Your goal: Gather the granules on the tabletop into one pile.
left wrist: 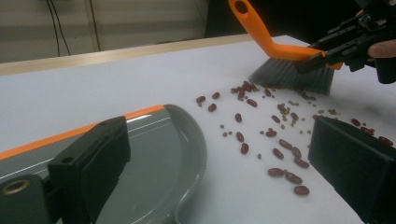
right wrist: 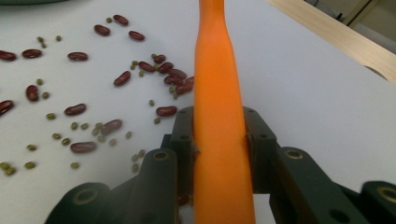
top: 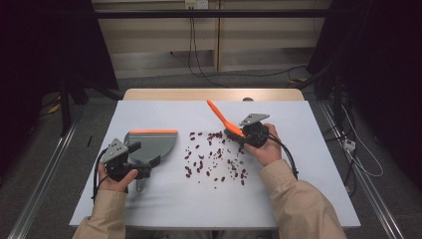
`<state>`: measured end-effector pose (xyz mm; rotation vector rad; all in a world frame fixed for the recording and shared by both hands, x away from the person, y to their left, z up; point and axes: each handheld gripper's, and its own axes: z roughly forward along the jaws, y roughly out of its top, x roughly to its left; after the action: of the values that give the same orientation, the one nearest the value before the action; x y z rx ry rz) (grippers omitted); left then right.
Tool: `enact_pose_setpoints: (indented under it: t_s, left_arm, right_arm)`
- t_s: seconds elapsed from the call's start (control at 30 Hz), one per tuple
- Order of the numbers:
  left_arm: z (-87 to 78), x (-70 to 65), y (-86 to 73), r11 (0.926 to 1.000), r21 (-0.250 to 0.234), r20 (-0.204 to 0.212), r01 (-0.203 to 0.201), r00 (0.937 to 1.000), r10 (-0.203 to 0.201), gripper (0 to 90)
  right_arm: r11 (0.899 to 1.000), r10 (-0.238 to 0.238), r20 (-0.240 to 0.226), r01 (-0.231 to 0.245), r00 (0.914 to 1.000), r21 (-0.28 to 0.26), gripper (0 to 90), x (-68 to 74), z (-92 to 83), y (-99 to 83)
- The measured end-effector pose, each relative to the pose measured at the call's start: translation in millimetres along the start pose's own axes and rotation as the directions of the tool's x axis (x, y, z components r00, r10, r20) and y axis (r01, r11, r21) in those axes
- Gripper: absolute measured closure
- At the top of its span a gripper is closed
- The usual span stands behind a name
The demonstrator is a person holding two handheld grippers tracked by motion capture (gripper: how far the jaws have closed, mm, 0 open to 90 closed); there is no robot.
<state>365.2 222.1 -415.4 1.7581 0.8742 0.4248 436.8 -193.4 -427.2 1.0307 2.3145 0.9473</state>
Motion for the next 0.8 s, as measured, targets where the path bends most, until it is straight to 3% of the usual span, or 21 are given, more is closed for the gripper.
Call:
enact_pose_setpoints:
  t_s: [0.5, 0.8]
  left_arm:
    - [-0.6, 0.2, 0.3, 1.0, -0.005, -0.002, 0.002, 1.0, -0.002, 6.4]
    - [-1.7, 1.2, 0.4, 0.9999, -0.009, -0.004, 0.006, 1.0, -0.006, 6.5]
  right_arm:
    - [0.997, -0.083, -0.113, 0.083, 0.9902, 0.0, 71.0, 21.4, -18.5, -8.3]
    - [0.998, -0.058, -0.164, 0.059, 0.9847, -0.001, 71.2, 21.7, -24.5, -9.9]
